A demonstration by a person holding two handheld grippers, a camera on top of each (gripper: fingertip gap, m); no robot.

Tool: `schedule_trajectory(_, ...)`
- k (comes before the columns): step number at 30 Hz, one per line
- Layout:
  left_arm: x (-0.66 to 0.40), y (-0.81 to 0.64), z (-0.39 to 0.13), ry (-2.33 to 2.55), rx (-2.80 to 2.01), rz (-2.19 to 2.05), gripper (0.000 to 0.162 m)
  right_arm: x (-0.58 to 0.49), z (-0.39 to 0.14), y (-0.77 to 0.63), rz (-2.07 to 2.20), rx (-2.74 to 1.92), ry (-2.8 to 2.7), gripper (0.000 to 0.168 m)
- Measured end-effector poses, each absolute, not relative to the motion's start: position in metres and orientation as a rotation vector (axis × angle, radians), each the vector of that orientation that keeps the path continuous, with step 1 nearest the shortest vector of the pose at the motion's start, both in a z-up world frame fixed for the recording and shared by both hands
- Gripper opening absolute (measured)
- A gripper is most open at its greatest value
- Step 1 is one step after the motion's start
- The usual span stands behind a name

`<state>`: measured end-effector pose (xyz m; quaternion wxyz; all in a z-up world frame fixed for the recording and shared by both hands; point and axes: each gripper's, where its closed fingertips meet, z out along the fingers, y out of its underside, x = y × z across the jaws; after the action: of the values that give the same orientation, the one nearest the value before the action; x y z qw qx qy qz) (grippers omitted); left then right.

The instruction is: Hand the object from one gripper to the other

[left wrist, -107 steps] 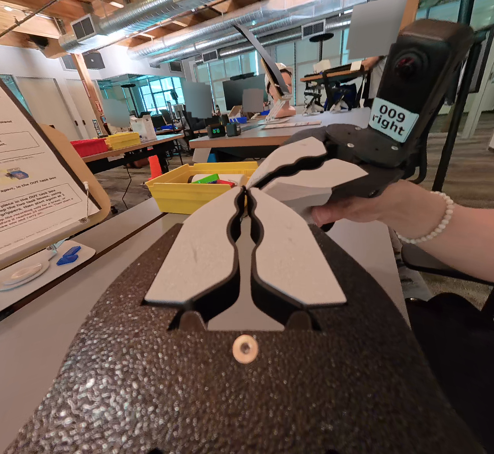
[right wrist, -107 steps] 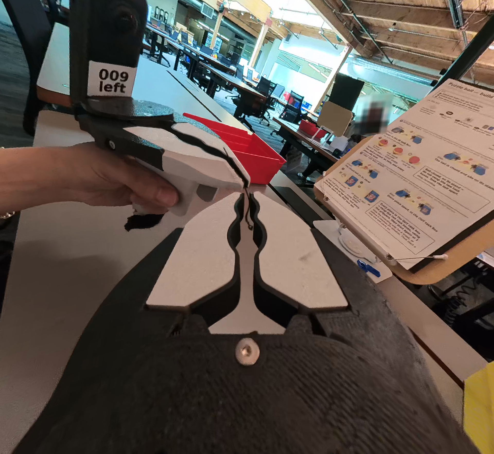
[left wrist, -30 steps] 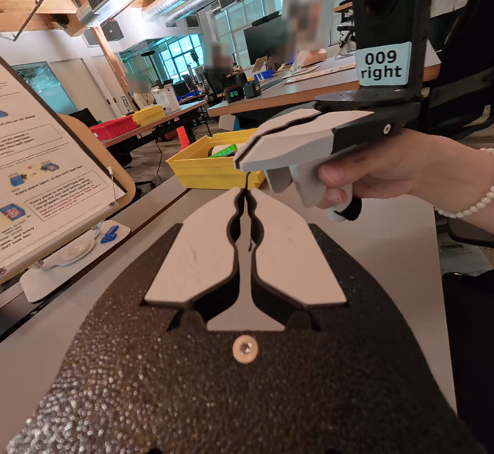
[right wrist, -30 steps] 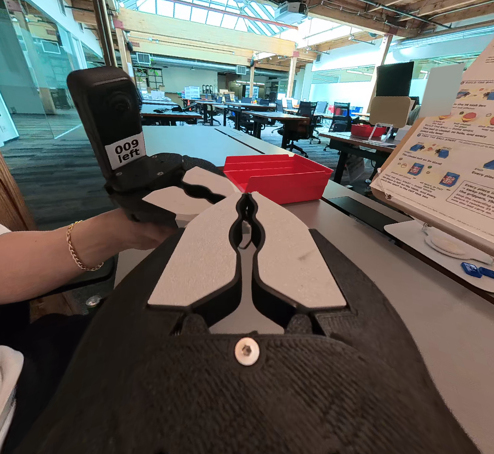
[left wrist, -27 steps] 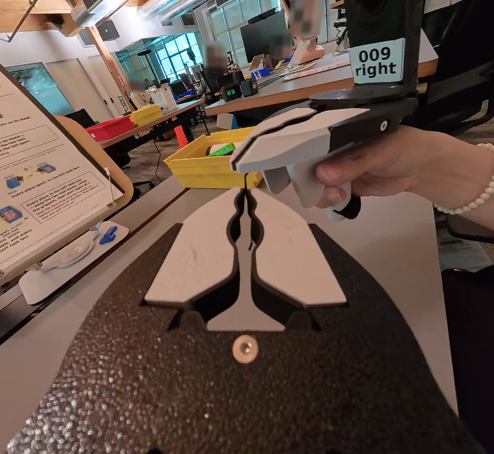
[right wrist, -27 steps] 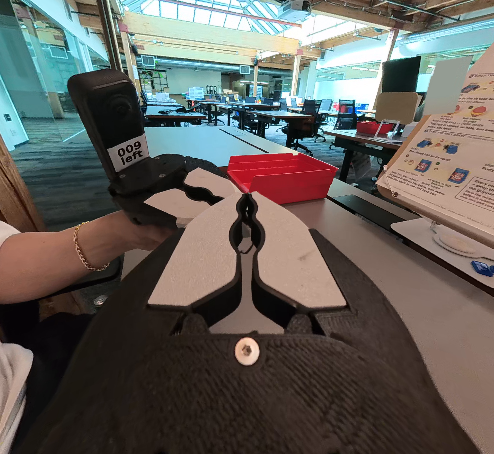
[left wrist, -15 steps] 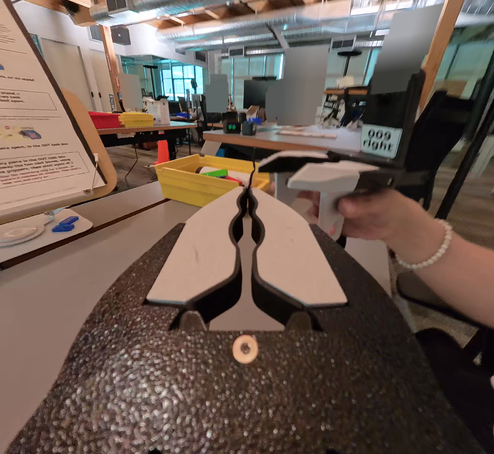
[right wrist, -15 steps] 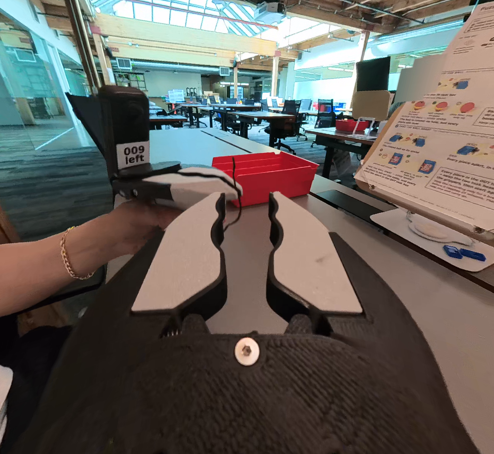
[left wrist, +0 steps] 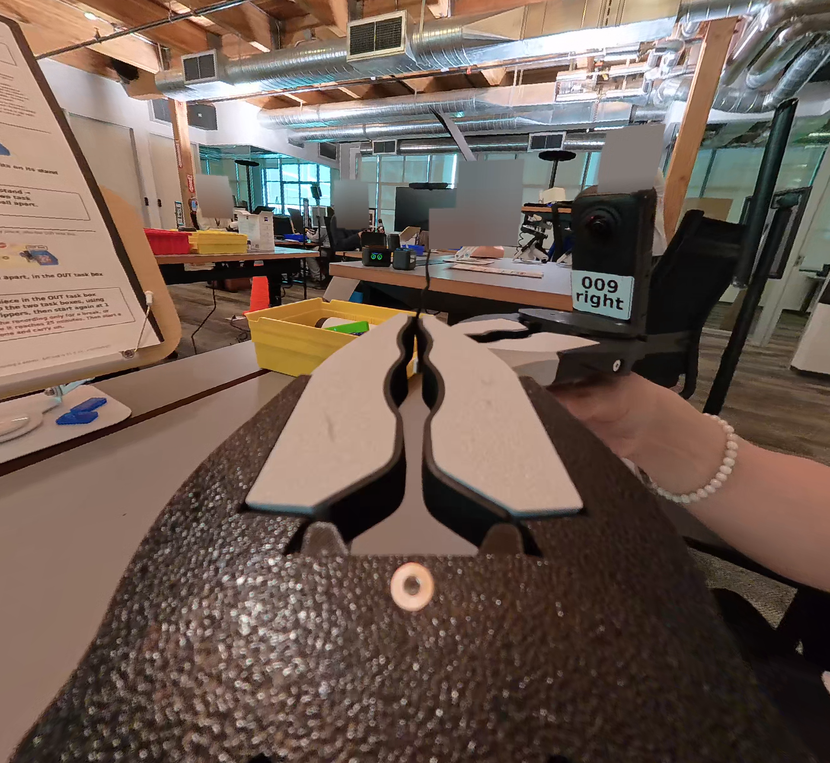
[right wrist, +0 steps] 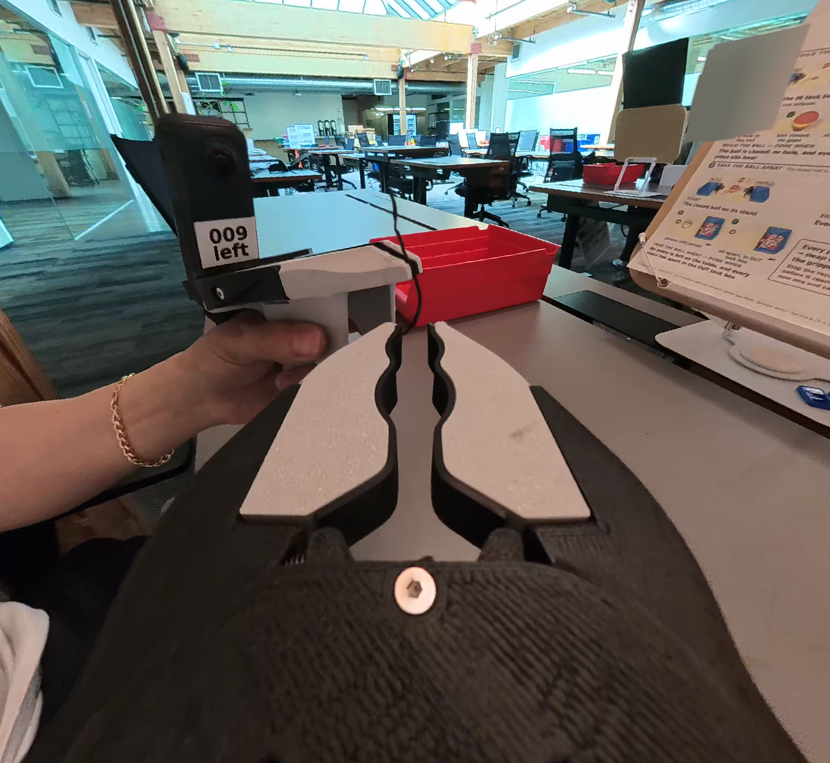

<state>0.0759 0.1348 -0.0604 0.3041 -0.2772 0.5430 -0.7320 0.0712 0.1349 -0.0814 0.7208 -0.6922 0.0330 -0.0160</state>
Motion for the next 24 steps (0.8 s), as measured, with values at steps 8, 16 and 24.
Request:
schedule_trajectory(8, 0.073, 0.129, -0.06, 1.472, -0.653, -1.853, 0.0, 0.069, -0.082, 0.134, 0.065, -1.529, 0.094, 0.001)
schedule_trajectory(16, 0.05, 0.114, -0.073, 1.706, -0.338, -1.768, 0.018, 0.034, -0.09, 0.119, 0.612, -1.579, -0.007, 0.0)
schedule_trajectory(24, 0.0, 0.095, -0.09, 1.962, 0.032, -1.931, 0.018, -0.007, -0.101, 0.102, 1.12, -1.58, -0.133, 0.0)
